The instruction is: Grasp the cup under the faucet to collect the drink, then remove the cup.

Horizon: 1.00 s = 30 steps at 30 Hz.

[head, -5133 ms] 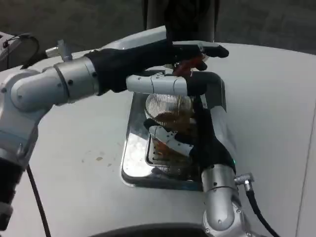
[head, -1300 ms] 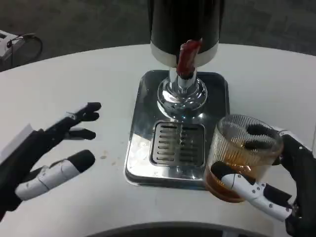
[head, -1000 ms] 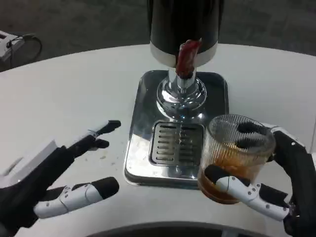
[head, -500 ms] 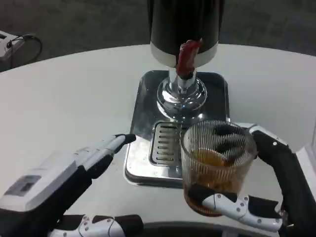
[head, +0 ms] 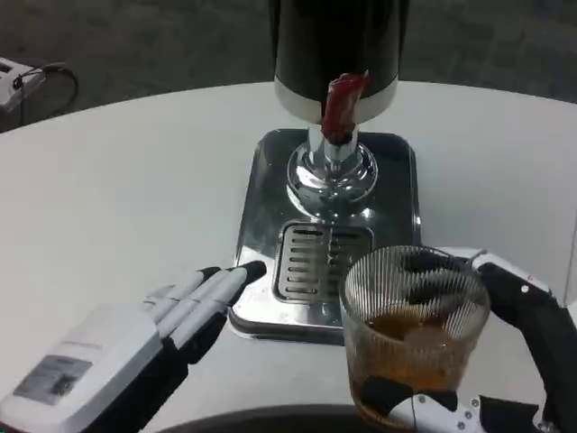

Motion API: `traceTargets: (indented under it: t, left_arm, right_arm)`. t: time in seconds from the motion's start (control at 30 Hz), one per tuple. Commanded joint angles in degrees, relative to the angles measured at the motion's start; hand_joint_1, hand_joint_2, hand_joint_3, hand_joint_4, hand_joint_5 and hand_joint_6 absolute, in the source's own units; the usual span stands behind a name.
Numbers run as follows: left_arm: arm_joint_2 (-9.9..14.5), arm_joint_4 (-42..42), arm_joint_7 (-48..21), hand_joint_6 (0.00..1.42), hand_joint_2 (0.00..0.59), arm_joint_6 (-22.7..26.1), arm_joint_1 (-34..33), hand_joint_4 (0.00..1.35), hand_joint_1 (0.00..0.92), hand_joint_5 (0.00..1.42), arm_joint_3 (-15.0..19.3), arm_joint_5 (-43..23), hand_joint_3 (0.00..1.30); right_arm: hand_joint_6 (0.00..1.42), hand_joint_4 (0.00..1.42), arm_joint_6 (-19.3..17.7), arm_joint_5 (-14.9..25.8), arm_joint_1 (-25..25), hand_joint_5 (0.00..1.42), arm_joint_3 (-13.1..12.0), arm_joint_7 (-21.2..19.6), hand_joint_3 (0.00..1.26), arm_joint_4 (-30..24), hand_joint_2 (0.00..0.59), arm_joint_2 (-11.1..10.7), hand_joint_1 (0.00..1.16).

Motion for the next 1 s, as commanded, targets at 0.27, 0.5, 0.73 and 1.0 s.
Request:
traceTargets:
  t: [0.27, 0.5, 0.73, 1.0]
  left_arm:
    - [-0.69, -2.46, 0.15, 0.03, 0.081, 0.64, 2.64, 0.0, 0.0, 0.0, 0.65, 0.77, 0.0]
    - [-0.38, -1.83, -0.05, 0.05, 0.084, 1.71, 1.3, 0.0, 0.0, 0.0, 0.51, 0.46, 0.0]
    - [-0.48, -1.81, -0.24, 0.05, 0.086, 2.0, 1.56, 0.0, 0.0, 0.0, -0.33, 0.65, 0.0]
    - [-0.64, -1.98, -0.03, 0.05, 0.087, 2.23, 1.94, 0.0, 0.0, 0.0, -0.33, 0.63, 0.0]
  right_arm:
    - [0.42, 0.91, -4.69, 1.8, 2.8, 0.97, -0.57, 0.56, 0.77, -3.11, 0.187, 0.45, 0.91]
    - [0.42, 0.91, -4.55, 1.81, 3.11, 0.98, -0.65, 0.93, 0.77, -3.4, 0.181, 0.93, 0.92]
    - [0.42, 0.92, -4.8, 2.02, 3.28, 0.98, -1.25, 1.39, 0.77, -3.5, 0.18, 0.86, 0.92]
    - [0.42, 0.92, -4.89, 2.14, 3.14, 0.98, -1.34, 1.45, 0.78, -3.52, 0.18, 1.16, 0.92]
